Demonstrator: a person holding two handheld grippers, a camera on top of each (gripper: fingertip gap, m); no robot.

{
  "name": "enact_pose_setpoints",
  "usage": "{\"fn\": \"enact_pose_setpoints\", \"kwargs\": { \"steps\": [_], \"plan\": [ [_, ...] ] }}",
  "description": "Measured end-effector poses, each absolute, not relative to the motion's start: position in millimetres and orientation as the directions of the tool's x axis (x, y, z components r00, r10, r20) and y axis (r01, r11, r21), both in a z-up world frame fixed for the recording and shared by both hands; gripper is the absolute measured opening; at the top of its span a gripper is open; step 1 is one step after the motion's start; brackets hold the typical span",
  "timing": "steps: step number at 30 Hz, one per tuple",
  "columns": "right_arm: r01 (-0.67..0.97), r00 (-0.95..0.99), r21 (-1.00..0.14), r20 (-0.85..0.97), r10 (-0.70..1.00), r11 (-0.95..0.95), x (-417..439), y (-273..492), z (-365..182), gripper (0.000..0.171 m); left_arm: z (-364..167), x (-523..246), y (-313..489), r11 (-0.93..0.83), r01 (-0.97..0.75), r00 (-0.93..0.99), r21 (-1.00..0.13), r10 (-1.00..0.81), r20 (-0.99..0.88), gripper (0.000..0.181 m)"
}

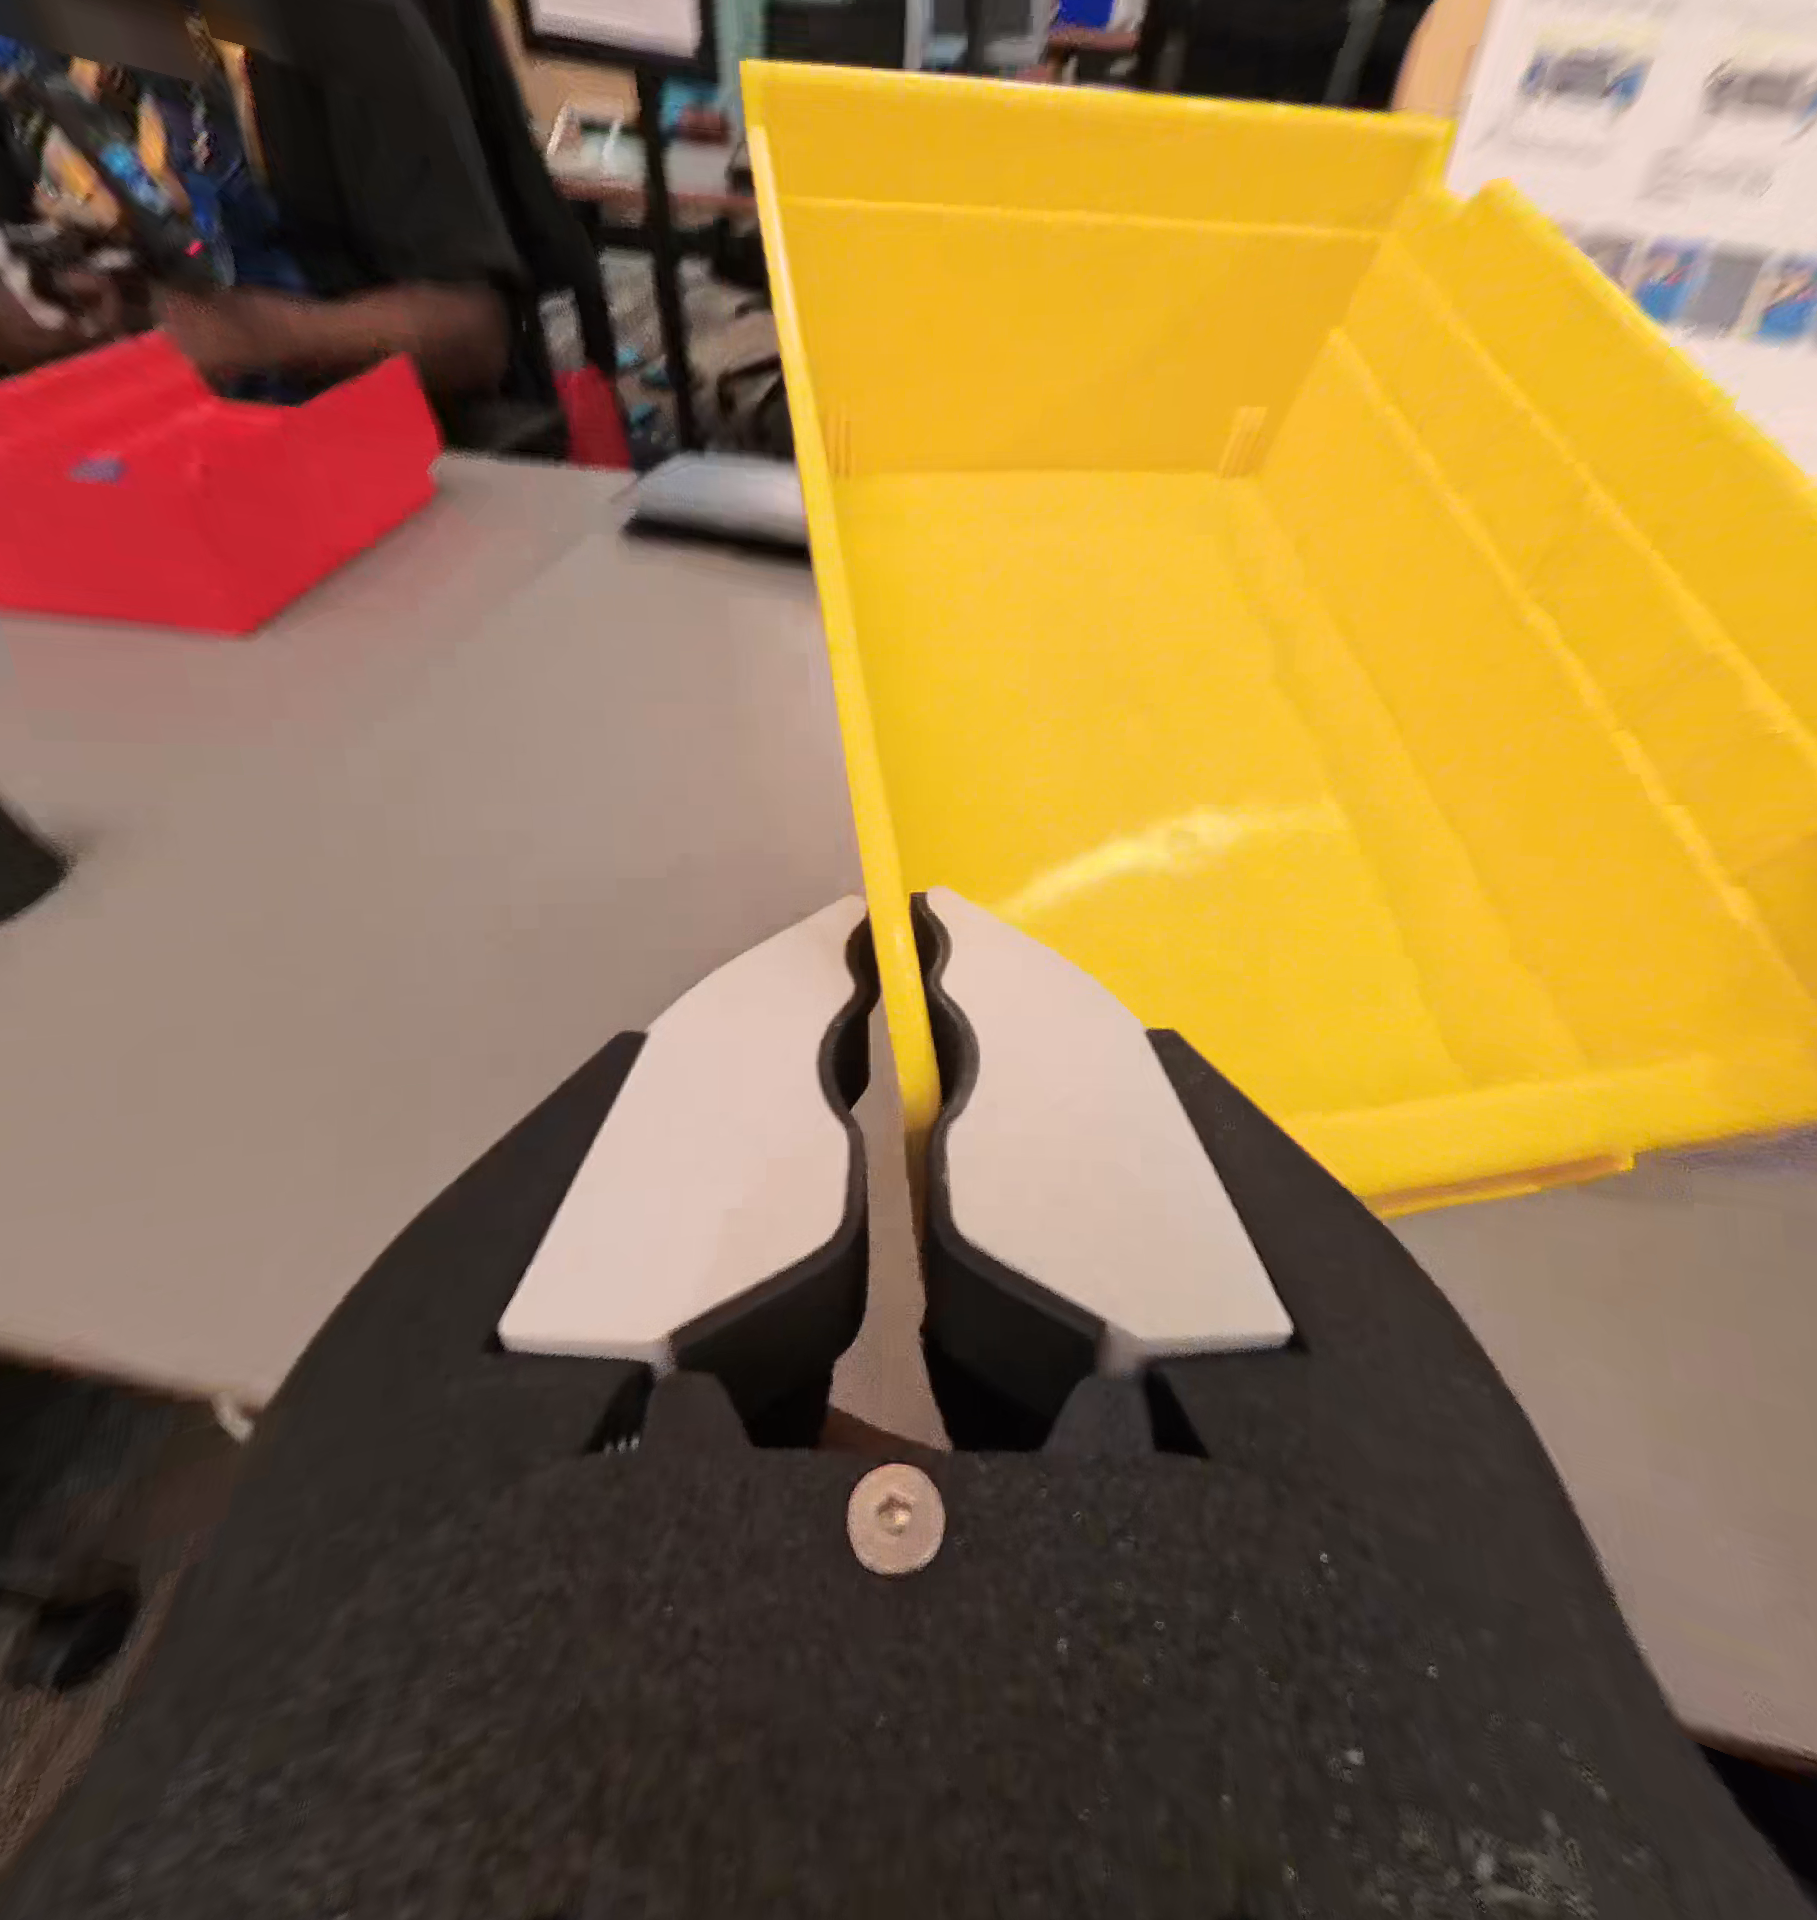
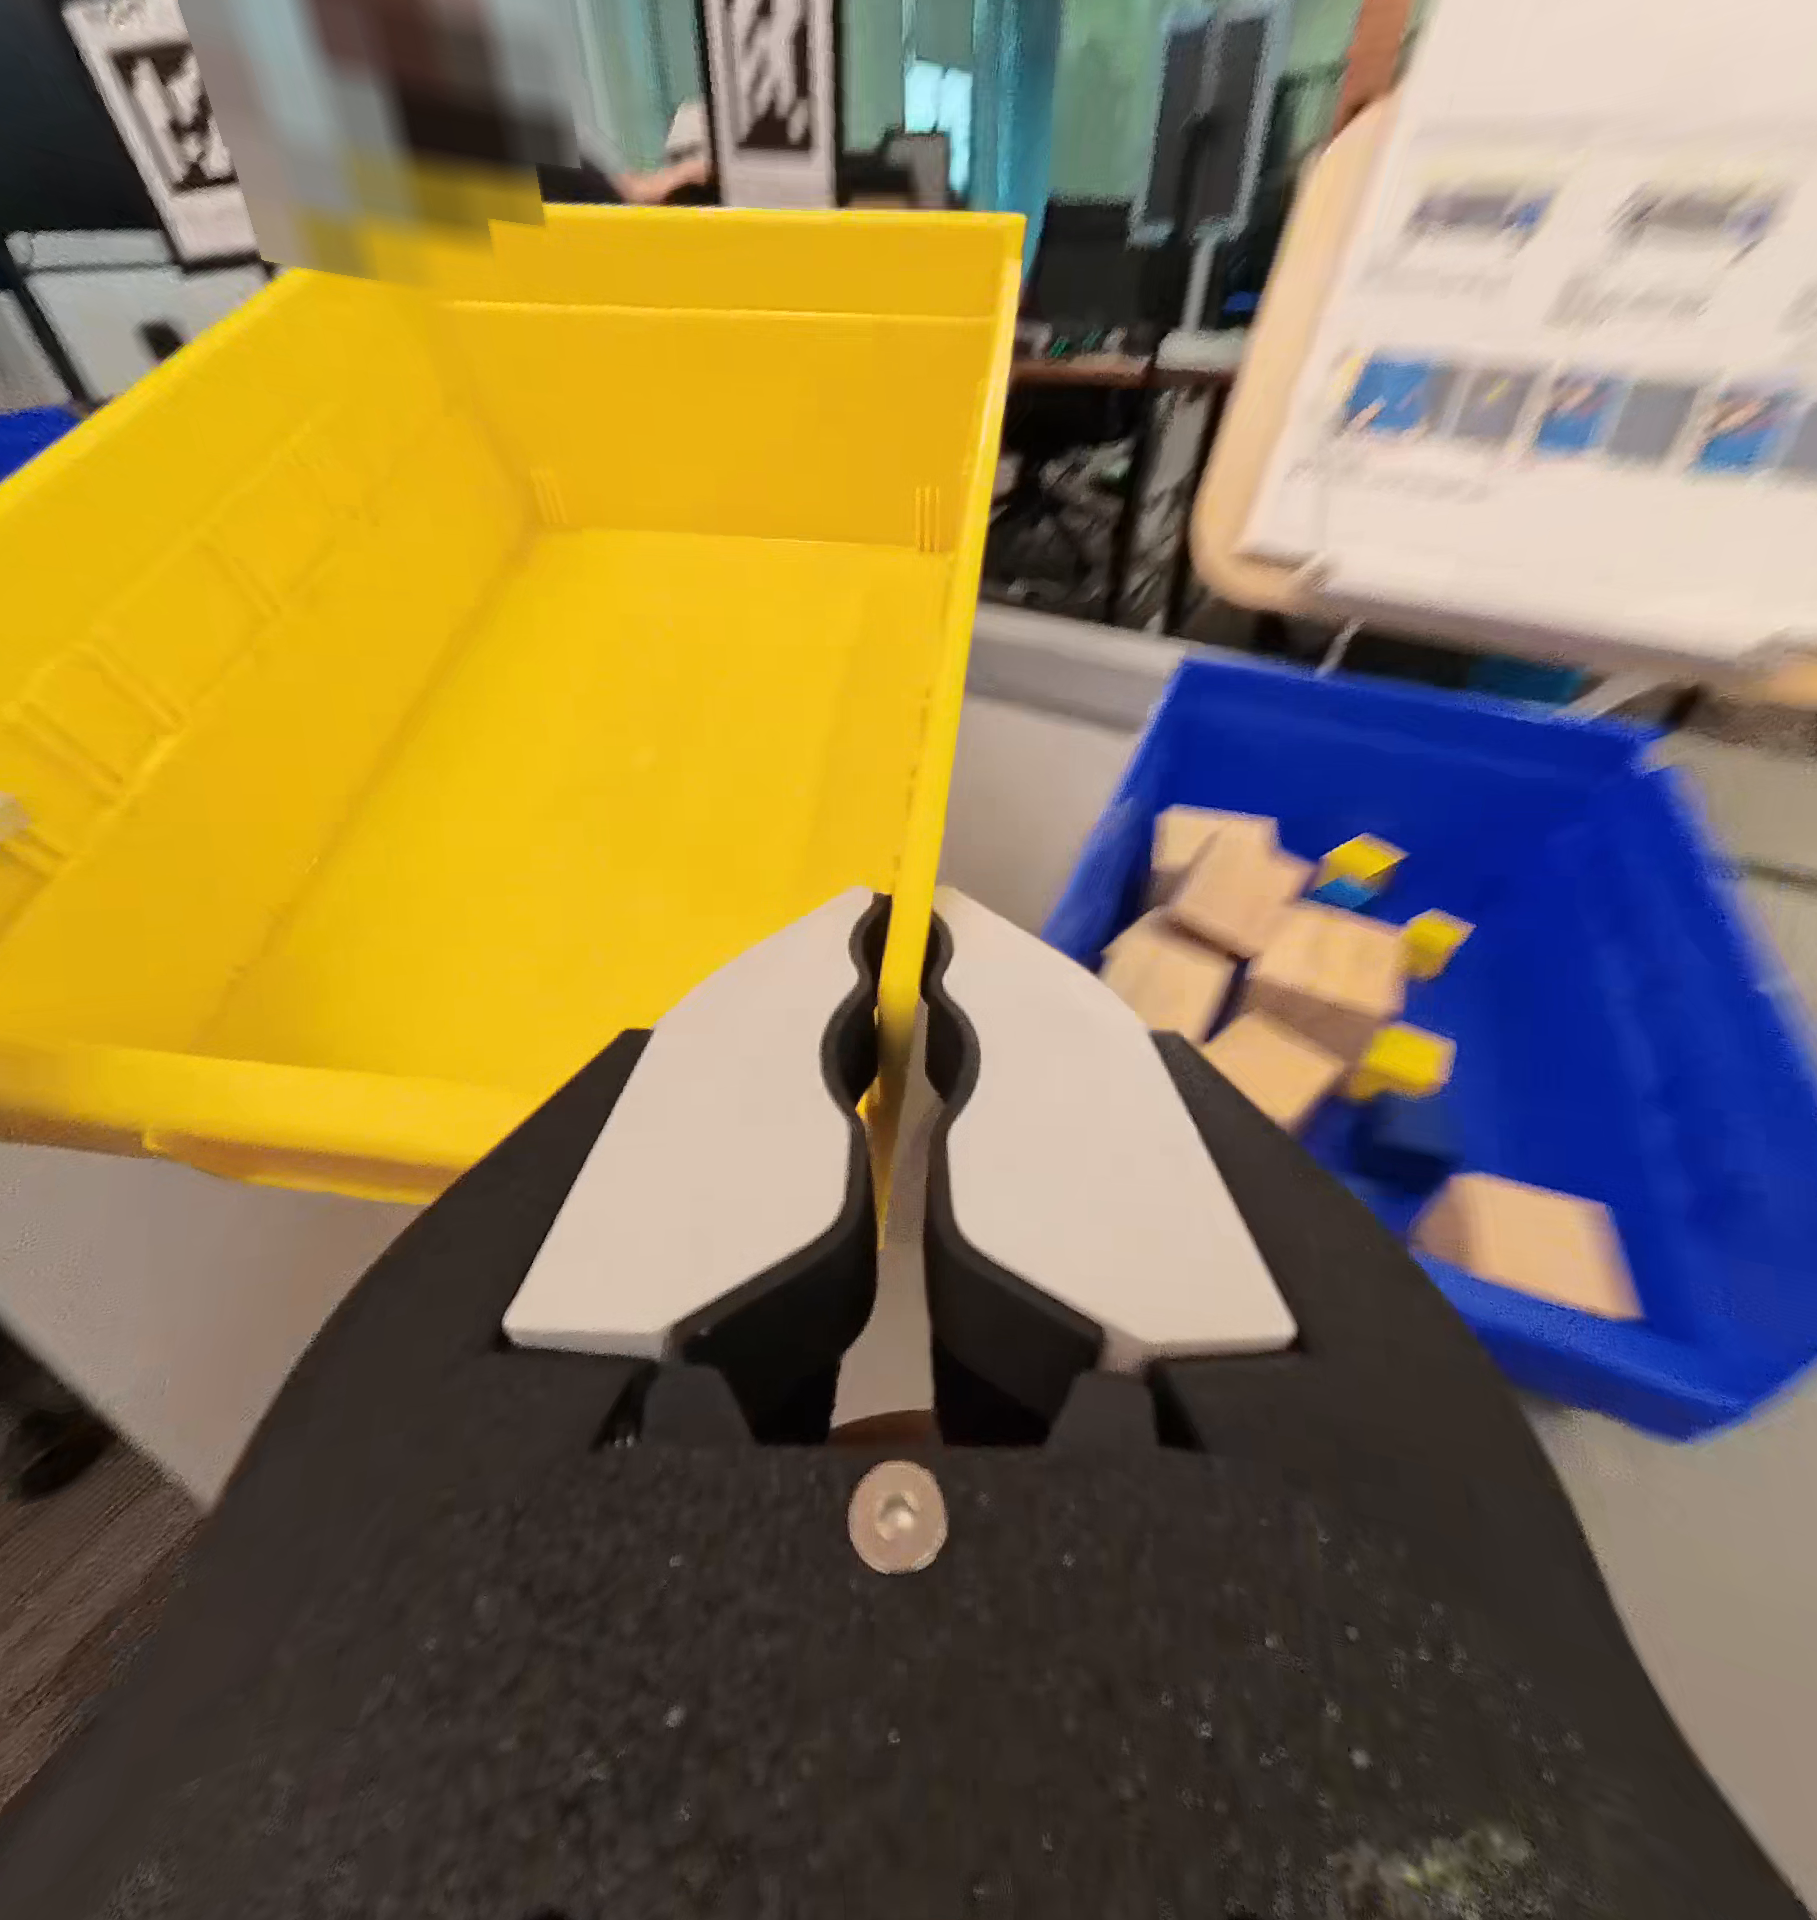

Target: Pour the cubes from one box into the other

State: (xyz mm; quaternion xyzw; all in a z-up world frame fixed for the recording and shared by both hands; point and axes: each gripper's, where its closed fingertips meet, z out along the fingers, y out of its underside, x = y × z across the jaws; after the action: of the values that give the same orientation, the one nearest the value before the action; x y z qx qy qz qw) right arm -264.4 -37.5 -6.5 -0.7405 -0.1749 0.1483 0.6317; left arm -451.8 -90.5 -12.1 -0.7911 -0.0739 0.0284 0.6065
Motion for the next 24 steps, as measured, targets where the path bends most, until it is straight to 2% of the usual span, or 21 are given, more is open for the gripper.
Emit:
{"fn": "enact_pose_setpoints", "kwargs": {
  "steps": [2,5,9,11,13,15,20,24],
  "plan": [
    [0.058,0.927,-0.994,0.022,0.375,-0.087,-223.7,-29.1,27.7,0.004,21.6,-415.2,-66.9,-0.212,0.062,0.996,-0.975,0.075,0.047,0.004],
    [-0.028,0.968,-0.998,-0.042,0.247,-0.058,-138.8,-7.4,74.1,0.003,62.7,-333.2,-25.3,-0.165,-0.004,0.998,-0.986,-0.07,0.007,0.005],
    [-0.006,0.999,-1.0,-0.006,0.044,-0.016,-20.5,14.7,125.3,0.003,93.2,-213.2,33.1,-0.156,0.068,0.968,-0.985,-0.227,0.103,0.004],
    [0.027,0.998,-1.0,0.028,-0.056,-0.007,39.9,16.4,133.6,0.003,95.2,-150.0,49.3,-0.178,0.111,0.944,-0.978,-0.29,0.16,0.004],
    [0.006,0.995,-0.999,0.009,-0.102,-0.033,95.9,14.8,121.7,0.003,82.7,-93.1,51.4,-0.215,0.118,0.93,-0.969,-0.318,0.184,0.005],
    [-0.051,0.996,-0.997,-0.046,-0.074,-0.064,141.6,11.0,94.5,0.002,59.1,-47.9,43.7,-0.248,0.113,0.931,-0.962,-0.313,0.19,0.004],
    [-0.016,0.999,-0.985,-0.007,-0.054,-0.17,236.6,23.3,6.9,0.003,-11.8,43.1,46.0,-0.311,0.016,0.96,-0.95,-0.26,0.101,0.004],
    [-0.201,0.979,-0.954,-0.191,-0.065,-0.221,277.7,35.2,-58.8,0.003,-59.0,84.3,57.9,-0.359,-0.069,0.968,-0.931,-0.249,0.025,0.004]
  ]
}}
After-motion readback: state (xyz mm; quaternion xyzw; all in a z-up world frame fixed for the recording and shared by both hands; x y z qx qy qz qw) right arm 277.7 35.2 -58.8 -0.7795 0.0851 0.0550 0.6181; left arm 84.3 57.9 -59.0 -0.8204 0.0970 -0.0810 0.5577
